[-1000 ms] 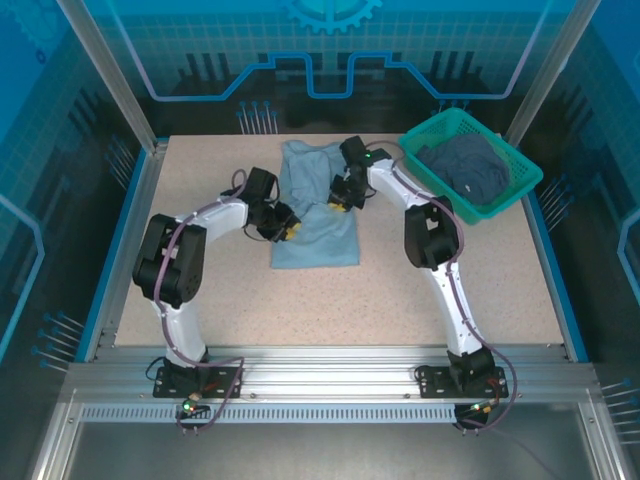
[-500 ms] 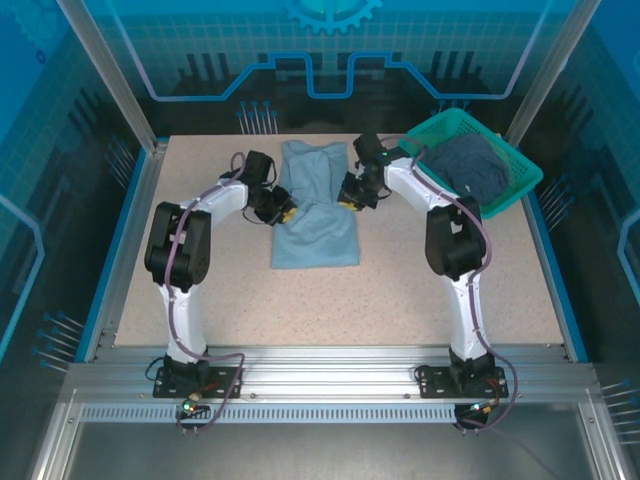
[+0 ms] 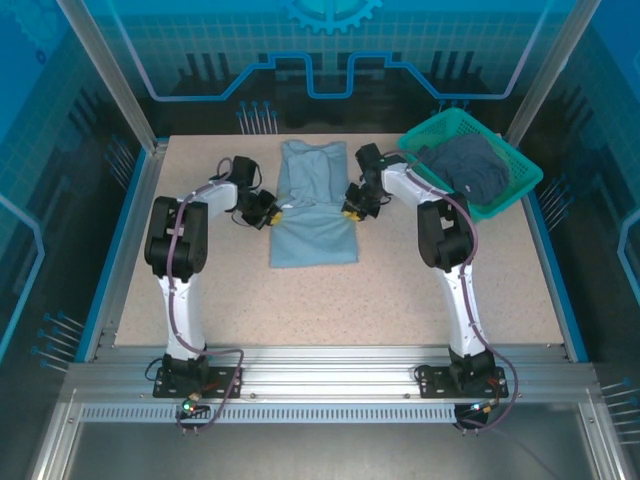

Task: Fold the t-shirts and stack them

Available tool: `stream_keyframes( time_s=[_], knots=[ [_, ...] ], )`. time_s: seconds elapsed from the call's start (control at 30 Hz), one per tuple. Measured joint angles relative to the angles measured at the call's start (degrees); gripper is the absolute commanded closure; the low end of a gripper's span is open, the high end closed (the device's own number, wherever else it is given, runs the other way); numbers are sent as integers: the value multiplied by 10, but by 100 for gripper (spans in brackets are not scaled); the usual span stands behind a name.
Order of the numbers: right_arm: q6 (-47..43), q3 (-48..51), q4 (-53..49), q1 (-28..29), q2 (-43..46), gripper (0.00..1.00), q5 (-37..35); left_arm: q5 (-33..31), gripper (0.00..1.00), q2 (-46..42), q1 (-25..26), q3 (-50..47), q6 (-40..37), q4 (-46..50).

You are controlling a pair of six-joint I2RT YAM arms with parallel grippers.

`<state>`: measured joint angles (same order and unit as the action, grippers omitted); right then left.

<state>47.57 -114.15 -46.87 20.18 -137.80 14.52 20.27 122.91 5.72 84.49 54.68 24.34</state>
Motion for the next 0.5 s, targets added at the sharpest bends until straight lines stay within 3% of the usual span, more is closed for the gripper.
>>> stream_keyframes(
  time_s=[0.1,0.3,0.5],
  knots=[
    [-1,0,0,0,0,80,2,4,85,-1,-1,-2,9,-8],
    [-17,3,2,1,12,68,9,8,66,-30,-1,-7,28,-34],
    [-21,94,9,1,130,54,-9,-8,58,-193,7,-87,31,-19]
  ],
)
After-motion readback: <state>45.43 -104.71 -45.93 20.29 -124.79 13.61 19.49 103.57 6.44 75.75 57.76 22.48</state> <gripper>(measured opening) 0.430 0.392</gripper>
